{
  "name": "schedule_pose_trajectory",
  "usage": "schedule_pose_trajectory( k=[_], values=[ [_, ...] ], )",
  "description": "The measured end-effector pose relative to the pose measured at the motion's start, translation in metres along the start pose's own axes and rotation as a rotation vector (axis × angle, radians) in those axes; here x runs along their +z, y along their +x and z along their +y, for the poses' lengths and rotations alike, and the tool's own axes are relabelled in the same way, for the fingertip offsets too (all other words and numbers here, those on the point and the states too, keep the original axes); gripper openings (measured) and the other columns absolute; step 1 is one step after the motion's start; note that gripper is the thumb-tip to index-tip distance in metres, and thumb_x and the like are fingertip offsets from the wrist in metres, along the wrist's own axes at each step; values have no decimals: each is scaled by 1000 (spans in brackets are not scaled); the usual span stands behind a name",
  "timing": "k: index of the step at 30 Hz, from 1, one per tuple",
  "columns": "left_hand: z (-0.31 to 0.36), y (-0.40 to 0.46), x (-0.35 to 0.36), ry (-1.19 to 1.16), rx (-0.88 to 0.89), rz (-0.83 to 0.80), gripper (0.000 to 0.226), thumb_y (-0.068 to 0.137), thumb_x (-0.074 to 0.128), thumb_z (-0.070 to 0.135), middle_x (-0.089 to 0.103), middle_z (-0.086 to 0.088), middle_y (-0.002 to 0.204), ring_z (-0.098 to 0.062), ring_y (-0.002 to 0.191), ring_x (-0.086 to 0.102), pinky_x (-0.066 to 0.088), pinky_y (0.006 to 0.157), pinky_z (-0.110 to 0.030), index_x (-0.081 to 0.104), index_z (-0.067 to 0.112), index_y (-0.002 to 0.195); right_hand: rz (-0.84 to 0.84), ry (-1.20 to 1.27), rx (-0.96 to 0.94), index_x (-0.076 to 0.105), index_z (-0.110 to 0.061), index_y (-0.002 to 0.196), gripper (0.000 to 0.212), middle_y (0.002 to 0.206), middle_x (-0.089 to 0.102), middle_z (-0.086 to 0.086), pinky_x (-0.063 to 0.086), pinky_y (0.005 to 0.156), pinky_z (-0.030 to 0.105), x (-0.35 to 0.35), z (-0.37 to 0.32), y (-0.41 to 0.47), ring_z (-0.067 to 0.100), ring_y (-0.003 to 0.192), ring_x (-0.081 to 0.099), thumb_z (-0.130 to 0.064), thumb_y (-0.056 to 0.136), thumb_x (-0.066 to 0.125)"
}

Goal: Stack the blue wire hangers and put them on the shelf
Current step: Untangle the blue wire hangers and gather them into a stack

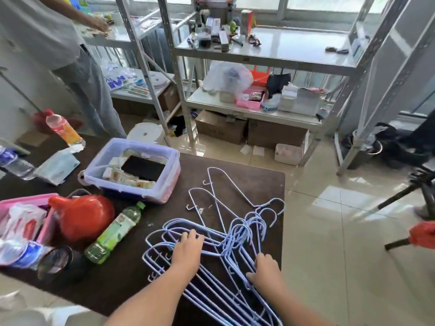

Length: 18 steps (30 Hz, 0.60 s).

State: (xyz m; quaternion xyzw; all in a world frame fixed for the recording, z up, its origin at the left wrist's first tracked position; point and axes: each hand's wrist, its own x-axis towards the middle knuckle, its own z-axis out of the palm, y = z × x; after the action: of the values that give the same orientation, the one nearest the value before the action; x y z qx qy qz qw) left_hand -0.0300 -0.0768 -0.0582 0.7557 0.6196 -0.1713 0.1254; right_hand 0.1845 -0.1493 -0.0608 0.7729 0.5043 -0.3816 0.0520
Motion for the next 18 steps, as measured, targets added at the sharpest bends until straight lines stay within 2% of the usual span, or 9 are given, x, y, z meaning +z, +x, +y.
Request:
schedule_pose_trajectory(
  k=[1,3,5,7,8,10,14,18],
  values=[
    [0,0,0,-2,1,15,54,84,61,4,46,-4,130,-28,122,44,49,91,-39,47,23,132,19,-4,-2,41,-21,95,30,110,45,3,53,103,40,2,3,-1,30,127,57,-26,102,70],
    [-2,2,0,-13,6,22,54,84,56,-2,50,-4,129,-28,120,47,47,92,-40,48,23,132,47,-9,-9,37,-26,82,36,106,44,0,48,89,37,5,7,-1,26,112,55,-21,105,65],
    [-3,3,-1,-22,22,23,50,85,53,-2,55,-3,126,-27,119,49,45,92,-41,50,23,128,84,-9,-16,38,-24,84,33,104,44,-1,41,82,33,9,8,-2,22,99,44,-19,107,61],
    [-5,3,-3,-44,38,19,30,87,52,2,58,-3,117,-27,114,51,43,84,-40,56,23,109,124,-26,-25,39,-23,87,29,101,44,-1,39,80,31,12,8,-3,21,94,40,-16,108,58],
    [-6,3,-4,-46,53,13,21,88,51,5,59,-3,111,-27,111,51,39,78,-38,55,23,96,133,-32,-30,38,-23,86,30,101,45,-1,39,80,31,13,8,-3,22,94,40,-15,108,57],
    [-7,2,-6,-46,71,15,20,88,51,7,59,-3,103,-26,106,52,31,72,-34,48,25,82,141,-32,-43,41,-21,91,24,101,44,-1,38,80,30,13,9,-4,23,95,43,-14,109,54],
    [-10,3,-3,-96,67,42,21,87,50,6,47,3,88,-24,101,51,30,72,-33,47,25,78,180,-2,-72,42,-20,96,18,102,43,-2,37,79,29,12,9,-7,23,97,46,-18,110,53],
    [-14,8,-2,-192,57,33,17,91,55,16,52,8,90,-20,102,52,37,79,-35,54,30,81,168,28,-169,51,-19,106,22,107,37,-5,37,82,27,14,10,-11,23,113,51,-39,108,59]
  ],
)
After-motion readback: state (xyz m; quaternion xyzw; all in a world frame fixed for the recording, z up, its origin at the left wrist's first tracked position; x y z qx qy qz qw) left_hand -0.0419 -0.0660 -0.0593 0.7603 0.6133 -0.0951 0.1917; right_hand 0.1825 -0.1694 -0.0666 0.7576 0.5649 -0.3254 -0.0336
